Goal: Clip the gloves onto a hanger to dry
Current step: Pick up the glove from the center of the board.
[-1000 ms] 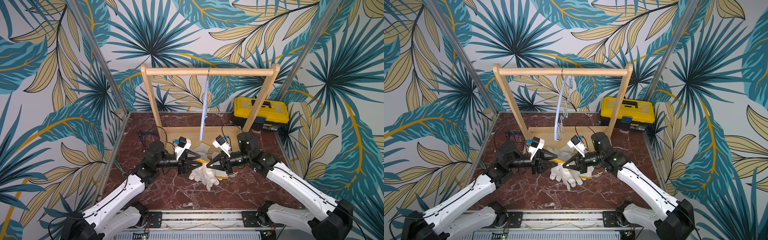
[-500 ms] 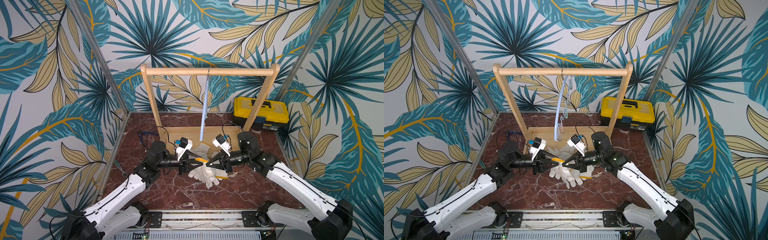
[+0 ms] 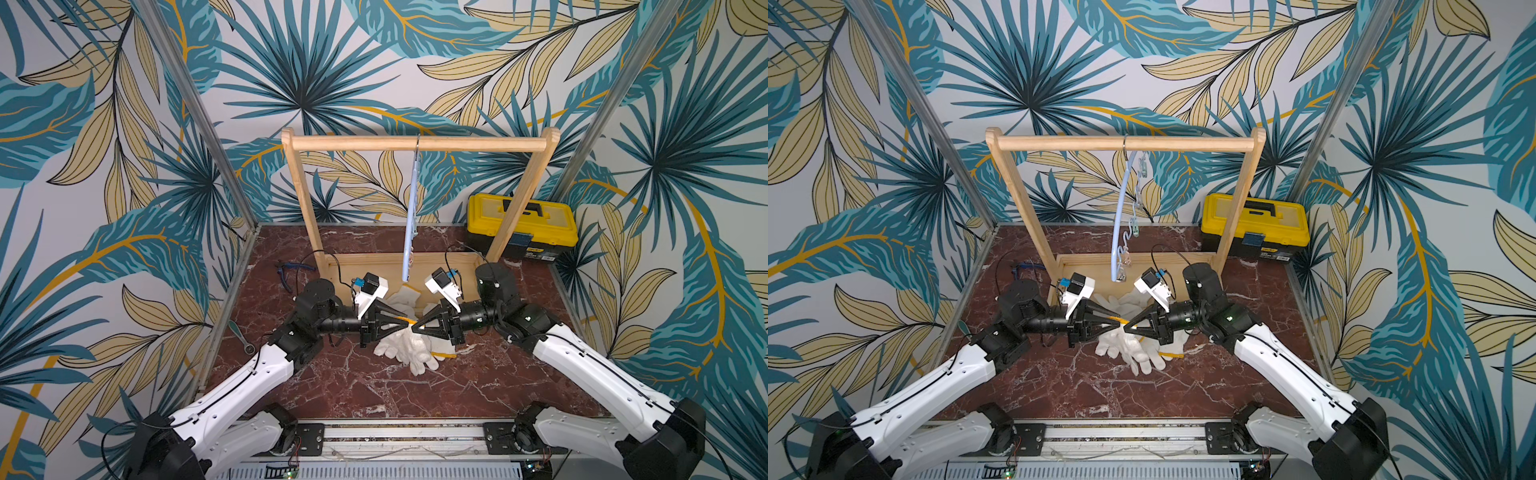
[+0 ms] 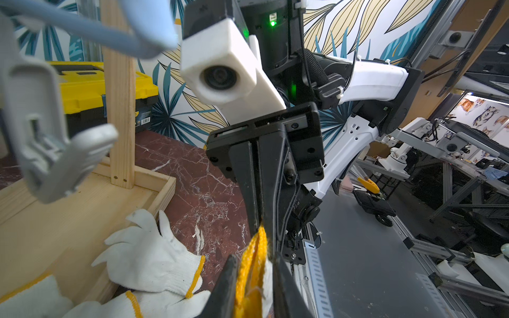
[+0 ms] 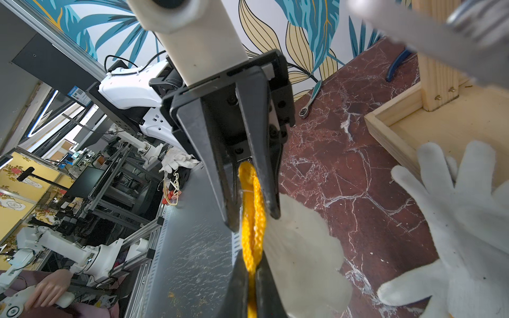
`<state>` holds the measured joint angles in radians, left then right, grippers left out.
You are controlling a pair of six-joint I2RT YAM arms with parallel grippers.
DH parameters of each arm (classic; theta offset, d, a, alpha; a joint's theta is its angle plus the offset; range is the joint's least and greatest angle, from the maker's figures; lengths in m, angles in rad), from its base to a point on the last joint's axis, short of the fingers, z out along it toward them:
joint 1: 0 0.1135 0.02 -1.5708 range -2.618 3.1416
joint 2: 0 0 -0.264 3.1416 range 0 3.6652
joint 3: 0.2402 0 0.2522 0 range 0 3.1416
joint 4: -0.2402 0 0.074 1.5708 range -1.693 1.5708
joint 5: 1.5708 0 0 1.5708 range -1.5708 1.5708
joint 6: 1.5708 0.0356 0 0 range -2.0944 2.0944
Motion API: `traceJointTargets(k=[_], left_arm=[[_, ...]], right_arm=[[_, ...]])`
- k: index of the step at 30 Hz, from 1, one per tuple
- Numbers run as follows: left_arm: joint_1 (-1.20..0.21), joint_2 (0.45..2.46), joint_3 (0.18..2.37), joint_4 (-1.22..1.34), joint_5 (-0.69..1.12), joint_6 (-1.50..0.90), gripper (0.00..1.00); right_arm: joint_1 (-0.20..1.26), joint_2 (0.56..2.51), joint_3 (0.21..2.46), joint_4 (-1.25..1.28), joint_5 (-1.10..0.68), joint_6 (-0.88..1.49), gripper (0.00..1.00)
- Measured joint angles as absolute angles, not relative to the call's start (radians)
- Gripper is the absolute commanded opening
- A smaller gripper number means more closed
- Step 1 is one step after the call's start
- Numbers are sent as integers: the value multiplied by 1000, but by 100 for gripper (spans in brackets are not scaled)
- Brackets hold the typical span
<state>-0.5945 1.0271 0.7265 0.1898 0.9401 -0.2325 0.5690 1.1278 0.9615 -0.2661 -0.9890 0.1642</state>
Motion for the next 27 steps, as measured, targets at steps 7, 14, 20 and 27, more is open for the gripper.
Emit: traceJointTargets(k=[7,14,20,27], left_arm=[[-600,1027,727,190,944,-233,25],[-601,1027,727,190,943,-232,22],[-602,1027,727,190,940,-232,14],[-602,1027,727,190,902,-228,0]], right_arm=[[569,1126,962,-259,-987,164,0],[569,1124,962,-258,-980,165,0],[569,1122,962,-248,-973,166,0],[569,1121,962,-232,-934,171,15]])
